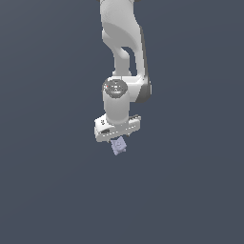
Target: Pick up the object and move it to a goal position.
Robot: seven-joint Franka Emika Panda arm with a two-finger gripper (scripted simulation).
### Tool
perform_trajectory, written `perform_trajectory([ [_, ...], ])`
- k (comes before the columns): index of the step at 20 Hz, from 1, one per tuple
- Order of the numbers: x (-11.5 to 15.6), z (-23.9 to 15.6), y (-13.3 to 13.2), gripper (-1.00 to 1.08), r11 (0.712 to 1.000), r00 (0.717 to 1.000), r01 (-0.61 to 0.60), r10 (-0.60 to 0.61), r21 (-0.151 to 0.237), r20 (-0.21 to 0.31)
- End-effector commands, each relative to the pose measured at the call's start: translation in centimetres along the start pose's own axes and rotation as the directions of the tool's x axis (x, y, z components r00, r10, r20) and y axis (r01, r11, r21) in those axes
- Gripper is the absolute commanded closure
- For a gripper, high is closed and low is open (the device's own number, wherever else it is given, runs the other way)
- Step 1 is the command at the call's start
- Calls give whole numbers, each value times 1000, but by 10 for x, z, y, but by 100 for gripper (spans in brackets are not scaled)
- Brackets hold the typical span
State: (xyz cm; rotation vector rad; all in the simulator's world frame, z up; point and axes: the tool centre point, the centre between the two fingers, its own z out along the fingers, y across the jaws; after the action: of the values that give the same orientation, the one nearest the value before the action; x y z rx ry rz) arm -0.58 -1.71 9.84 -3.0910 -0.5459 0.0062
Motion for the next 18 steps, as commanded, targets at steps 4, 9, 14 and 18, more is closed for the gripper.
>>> perform_trajectory([
  [4, 0, 7, 1, -92, 999, 999, 35, -35, -3, -3],
  [9, 0, 10, 1, -92, 1000, 1000, 31, -31, -3, -2],
  [14, -1, 31, 1, -92, 999, 999, 34, -34, -3, -3],
  [18, -1, 50, 1, -92, 999, 999, 36, -36, -3, -3],
])
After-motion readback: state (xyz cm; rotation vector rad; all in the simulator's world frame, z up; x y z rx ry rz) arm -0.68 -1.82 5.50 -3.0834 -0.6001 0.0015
